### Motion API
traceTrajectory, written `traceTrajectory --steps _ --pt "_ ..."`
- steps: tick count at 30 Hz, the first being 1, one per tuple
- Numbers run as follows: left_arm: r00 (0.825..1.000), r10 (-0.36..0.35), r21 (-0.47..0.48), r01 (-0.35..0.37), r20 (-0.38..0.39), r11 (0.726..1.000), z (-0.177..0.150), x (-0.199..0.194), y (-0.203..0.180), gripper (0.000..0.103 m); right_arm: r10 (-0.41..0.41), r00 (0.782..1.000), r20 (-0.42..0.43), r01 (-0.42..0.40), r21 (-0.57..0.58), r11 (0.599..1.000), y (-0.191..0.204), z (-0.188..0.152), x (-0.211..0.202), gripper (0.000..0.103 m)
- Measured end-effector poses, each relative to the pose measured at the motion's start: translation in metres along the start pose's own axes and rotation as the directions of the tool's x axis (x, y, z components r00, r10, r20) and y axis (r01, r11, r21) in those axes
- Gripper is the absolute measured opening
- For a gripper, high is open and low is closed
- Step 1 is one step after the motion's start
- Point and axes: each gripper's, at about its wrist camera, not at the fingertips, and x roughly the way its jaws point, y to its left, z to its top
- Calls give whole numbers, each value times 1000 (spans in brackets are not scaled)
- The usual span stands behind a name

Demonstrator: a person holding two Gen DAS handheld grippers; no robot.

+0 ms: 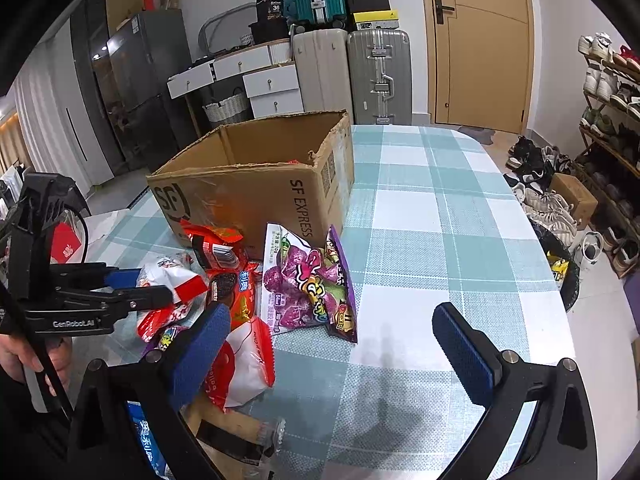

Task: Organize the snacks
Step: 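Grasp the white printed snack bag with the left gripper while the right grasps a purple candy bag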

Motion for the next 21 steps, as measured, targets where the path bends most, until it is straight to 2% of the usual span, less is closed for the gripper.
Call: traceTrajectory --steps 7,13,19,20,21 --pt "999 -12 -41 14 31 999 -1 -22 10 46 1 1000 7 -1 -2 1000 1 4 4 103" --pt "998 -9 -54 12 57 998 -10 -44 20 46 -9 1000 -27 8 -32 999 3 13 30 103" --pt "997 -14 -94 22 81 995 -16 -60 39 46 50 996 -70 -51 -13 999 1 25 62 102" --pt "996 -15 -97 23 83 995 -16 -60 40 46 65 995 -81 -66 -10 998 1 26 67 99" --pt "996 -17 -98 25 83 995 -16 -61 42 46 72 993 -91 -74 -14 997 2 27 72 92"
